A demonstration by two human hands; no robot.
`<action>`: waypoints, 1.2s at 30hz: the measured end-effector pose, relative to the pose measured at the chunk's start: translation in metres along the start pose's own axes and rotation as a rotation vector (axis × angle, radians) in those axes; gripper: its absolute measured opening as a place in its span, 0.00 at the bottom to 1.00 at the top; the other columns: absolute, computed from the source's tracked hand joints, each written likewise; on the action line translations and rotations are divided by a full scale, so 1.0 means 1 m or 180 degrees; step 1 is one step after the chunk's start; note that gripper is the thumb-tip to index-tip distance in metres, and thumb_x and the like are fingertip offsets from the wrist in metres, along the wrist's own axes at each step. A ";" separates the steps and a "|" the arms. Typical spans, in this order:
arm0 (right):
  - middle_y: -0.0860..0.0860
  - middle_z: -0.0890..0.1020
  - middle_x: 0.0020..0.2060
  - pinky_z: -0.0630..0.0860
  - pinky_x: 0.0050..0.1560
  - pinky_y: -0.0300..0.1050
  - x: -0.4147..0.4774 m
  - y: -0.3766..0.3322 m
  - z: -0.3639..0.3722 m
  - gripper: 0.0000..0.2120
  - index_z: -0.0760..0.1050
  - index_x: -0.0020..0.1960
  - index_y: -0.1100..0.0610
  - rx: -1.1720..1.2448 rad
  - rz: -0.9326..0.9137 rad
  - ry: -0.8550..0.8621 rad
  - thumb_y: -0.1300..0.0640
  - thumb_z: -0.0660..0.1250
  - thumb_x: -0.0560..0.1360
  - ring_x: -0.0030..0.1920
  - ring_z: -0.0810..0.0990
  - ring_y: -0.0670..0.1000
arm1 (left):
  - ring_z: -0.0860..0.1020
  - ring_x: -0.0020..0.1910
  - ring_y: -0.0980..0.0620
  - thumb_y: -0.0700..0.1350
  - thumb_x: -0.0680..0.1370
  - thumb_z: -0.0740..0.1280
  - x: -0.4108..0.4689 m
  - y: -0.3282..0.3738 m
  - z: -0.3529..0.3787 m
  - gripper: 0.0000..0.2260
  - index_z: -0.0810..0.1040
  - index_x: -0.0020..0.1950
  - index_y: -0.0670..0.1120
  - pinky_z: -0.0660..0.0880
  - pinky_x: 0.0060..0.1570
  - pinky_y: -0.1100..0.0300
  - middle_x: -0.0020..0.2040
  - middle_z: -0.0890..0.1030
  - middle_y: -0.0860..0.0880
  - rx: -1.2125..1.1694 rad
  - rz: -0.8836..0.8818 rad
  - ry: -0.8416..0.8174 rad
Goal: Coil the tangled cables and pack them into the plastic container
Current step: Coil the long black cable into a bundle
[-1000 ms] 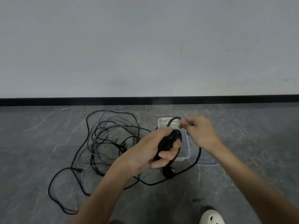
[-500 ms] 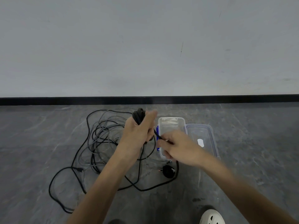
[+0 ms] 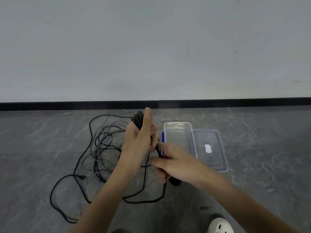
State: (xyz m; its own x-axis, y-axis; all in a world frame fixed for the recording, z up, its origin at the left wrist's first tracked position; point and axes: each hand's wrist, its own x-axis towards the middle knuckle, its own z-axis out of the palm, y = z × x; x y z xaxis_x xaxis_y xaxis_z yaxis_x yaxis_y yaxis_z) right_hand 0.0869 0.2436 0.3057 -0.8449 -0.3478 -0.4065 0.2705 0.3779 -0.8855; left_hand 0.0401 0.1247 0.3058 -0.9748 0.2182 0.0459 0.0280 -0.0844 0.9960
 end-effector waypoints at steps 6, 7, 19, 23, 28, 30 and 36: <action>0.45 0.70 0.23 0.77 0.35 0.57 -0.004 -0.007 0.007 0.08 0.72 0.47 0.62 -0.0655 -0.0269 0.0306 0.59 0.58 0.80 0.24 0.71 0.46 | 0.66 0.20 0.53 0.68 0.73 0.57 0.000 0.005 0.002 0.31 0.67 0.35 0.38 0.66 0.22 0.63 0.25 0.64 0.50 0.0024 -0.0134 0.0348; 0.46 0.70 0.24 0.76 0.34 0.57 -0.004 -0.008 0.007 0.09 0.72 0.46 0.62 -0.0782 -0.0308 0.0333 0.59 0.58 0.81 0.25 0.71 0.47 | 0.66 0.20 0.53 0.67 0.73 0.58 0.000 0.005 0.002 0.30 0.68 0.34 0.39 0.66 0.23 0.63 0.25 0.64 0.50 -0.0022 -0.0191 0.0381; 0.47 0.71 0.27 0.69 0.28 0.43 -0.003 -0.004 0.000 0.09 0.71 0.44 0.58 -0.0958 -0.0218 0.0421 0.59 0.57 0.81 0.24 0.68 0.43 | 0.70 0.34 0.53 0.37 0.81 0.61 -0.004 0.002 0.003 0.02 0.68 0.49 0.39 0.71 0.37 0.65 0.35 0.70 0.46 0.0445 -0.0055 -0.0623; 0.49 0.71 0.27 0.75 0.34 0.54 -0.004 -0.004 -0.006 0.13 0.74 0.50 0.66 -0.0917 -0.0145 0.0449 0.57 0.56 0.82 0.27 0.70 0.47 | 0.69 0.32 0.51 0.41 0.83 0.58 0.001 0.003 0.000 0.11 0.68 0.40 0.42 0.70 0.36 0.63 0.31 0.69 0.45 0.0425 0.0174 -0.0450; 0.48 0.70 0.25 0.74 0.33 0.54 -0.009 -0.010 -0.003 0.16 0.71 0.39 0.66 -0.0909 -0.0291 0.0436 0.56 0.59 0.81 0.26 0.70 0.48 | 0.69 0.27 0.53 0.43 0.84 0.57 0.006 -0.003 -0.004 0.18 0.67 0.34 0.43 0.69 0.31 0.65 0.28 0.69 0.46 0.0511 0.0266 -0.0061; 0.52 0.71 0.26 0.74 0.32 0.54 -0.010 -0.012 -0.003 0.17 0.71 0.38 0.67 -0.0920 -0.0320 0.0440 0.56 0.60 0.81 0.27 0.72 0.55 | 0.68 0.27 0.52 0.45 0.84 0.56 0.008 -0.004 -0.006 0.18 0.66 0.34 0.43 0.68 0.29 0.63 0.29 0.67 0.46 0.0502 0.0139 0.0105; 0.55 0.76 0.26 0.74 0.34 0.50 -0.018 -0.017 -0.002 0.17 0.72 0.40 0.66 -0.0979 -0.0389 0.0158 0.55 0.60 0.81 0.26 0.74 0.49 | 0.69 0.24 0.54 0.51 0.83 0.56 0.008 -0.004 -0.007 0.18 0.73 0.39 0.43 0.69 0.24 0.64 0.28 0.70 0.49 0.0169 -0.0400 0.0296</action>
State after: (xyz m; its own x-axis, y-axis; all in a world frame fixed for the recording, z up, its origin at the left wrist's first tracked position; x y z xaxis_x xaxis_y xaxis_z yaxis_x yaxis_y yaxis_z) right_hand 0.0968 0.2447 0.3285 -0.8859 -0.3673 -0.2833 0.0201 0.5798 -0.8145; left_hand 0.0307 0.1204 0.3019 -0.9876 0.1325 -0.0841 -0.0861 -0.0099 0.9962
